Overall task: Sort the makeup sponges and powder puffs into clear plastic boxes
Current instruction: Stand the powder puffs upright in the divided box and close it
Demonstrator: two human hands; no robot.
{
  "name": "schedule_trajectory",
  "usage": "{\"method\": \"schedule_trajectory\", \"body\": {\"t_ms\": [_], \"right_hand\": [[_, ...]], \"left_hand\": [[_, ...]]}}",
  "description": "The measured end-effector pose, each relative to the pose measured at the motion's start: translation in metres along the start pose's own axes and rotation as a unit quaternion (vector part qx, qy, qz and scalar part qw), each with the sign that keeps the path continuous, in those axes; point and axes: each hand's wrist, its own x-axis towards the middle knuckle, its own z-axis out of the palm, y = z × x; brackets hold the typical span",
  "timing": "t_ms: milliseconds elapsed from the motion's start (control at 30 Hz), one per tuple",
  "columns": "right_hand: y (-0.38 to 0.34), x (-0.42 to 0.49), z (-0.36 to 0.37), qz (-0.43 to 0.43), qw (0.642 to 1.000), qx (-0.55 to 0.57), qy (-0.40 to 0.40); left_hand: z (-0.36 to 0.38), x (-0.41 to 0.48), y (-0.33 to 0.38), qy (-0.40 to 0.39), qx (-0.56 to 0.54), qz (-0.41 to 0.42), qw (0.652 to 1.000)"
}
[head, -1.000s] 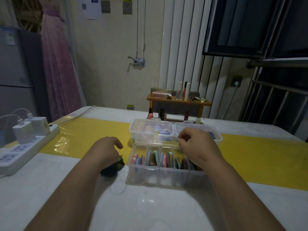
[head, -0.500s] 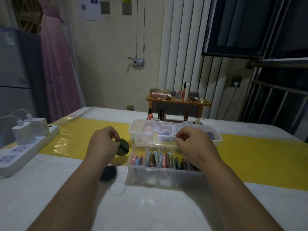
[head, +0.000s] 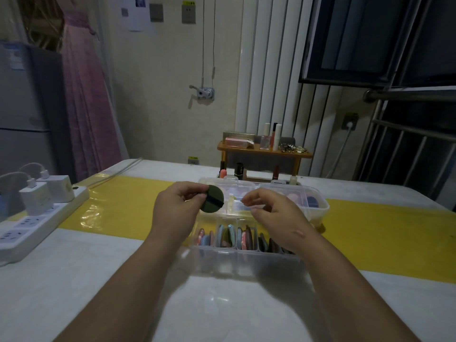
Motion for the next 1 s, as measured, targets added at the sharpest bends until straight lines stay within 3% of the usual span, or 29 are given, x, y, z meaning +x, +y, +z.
{"method": "schedule_trajectory", "body": {"t_ms": [167, 367, 433, 533, 600, 767, 1000], "right_hand": [[-0.004, -0.001, 0.003, -0.019, 0.999, 0.046, -0.014], [-0.006, -0.004, 0.000, -0.009, 0.998, 0.059, 0.035], [-0.007, -0.003, -0.003, -0.007, 0.997, 0.062, 0.056], [-0.005, -0.002, -0.007, 0.004, 0.994, 0.073, 0.082], [-0.005, -0.002, -0.009, 0.018, 0.994, 0.066, 0.089], [-0.004, -0.002, -0.009, 0.027, 0.995, 0.013, 0.093], [-0.009, -0.005, -0.009, 0.024, 0.997, -0.018, 0.078]], "left_hand": [[0.007, -0.008, 0.009, -0.048, -0.058, 0.009, 0.997], [0.010, -0.010, 0.010, -0.124, 0.004, 0.020, 0.992], [0.011, -0.011, 0.009, -0.141, 0.066, 0.061, 0.986], [0.012, -0.012, 0.006, -0.155, 0.176, 0.167, 0.958], [0.011, -0.012, 0.007, -0.192, 0.210, 0.195, 0.938], [0.013, -0.014, 0.012, -0.302, 0.278, 0.199, 0.890], [0.015, -0.015, 0.012, -0.340, 0.328, 0.198, 0.859]]}}
